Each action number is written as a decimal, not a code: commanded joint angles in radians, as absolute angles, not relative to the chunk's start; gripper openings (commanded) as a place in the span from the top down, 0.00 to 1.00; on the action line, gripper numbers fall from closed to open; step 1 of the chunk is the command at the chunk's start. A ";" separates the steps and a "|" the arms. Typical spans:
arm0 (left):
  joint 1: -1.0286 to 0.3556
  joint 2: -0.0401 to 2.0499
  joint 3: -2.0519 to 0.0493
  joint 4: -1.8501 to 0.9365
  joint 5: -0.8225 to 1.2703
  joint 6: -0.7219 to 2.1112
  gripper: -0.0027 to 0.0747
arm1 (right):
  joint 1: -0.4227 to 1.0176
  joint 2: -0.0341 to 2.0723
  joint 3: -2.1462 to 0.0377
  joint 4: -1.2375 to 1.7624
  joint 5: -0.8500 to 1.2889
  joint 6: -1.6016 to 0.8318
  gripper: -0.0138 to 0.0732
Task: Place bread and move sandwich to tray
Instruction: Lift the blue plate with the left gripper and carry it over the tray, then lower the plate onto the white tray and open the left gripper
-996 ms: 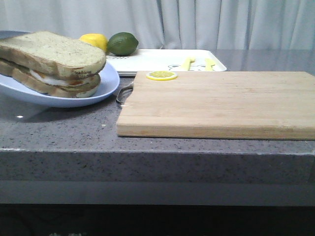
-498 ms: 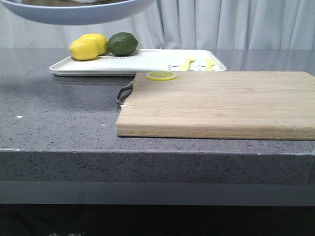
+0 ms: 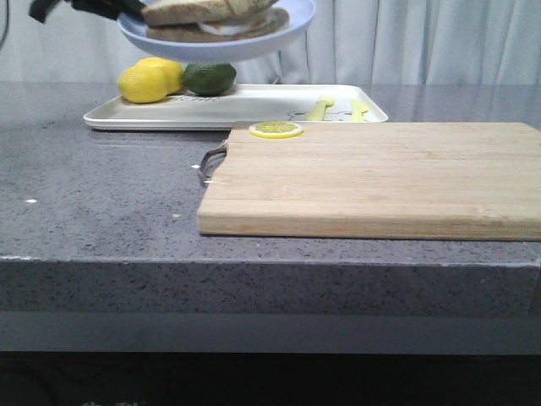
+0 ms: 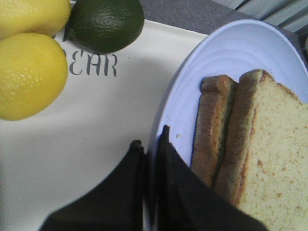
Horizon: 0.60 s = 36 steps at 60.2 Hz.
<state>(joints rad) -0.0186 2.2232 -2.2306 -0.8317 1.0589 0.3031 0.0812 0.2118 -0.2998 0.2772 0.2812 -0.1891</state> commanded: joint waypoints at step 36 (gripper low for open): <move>-0.046 2.395 -2.522 -0.916 0.981 0.217 0.98 | 0.082 0.219 -0.325 0.287 0.205 -0.190 0.93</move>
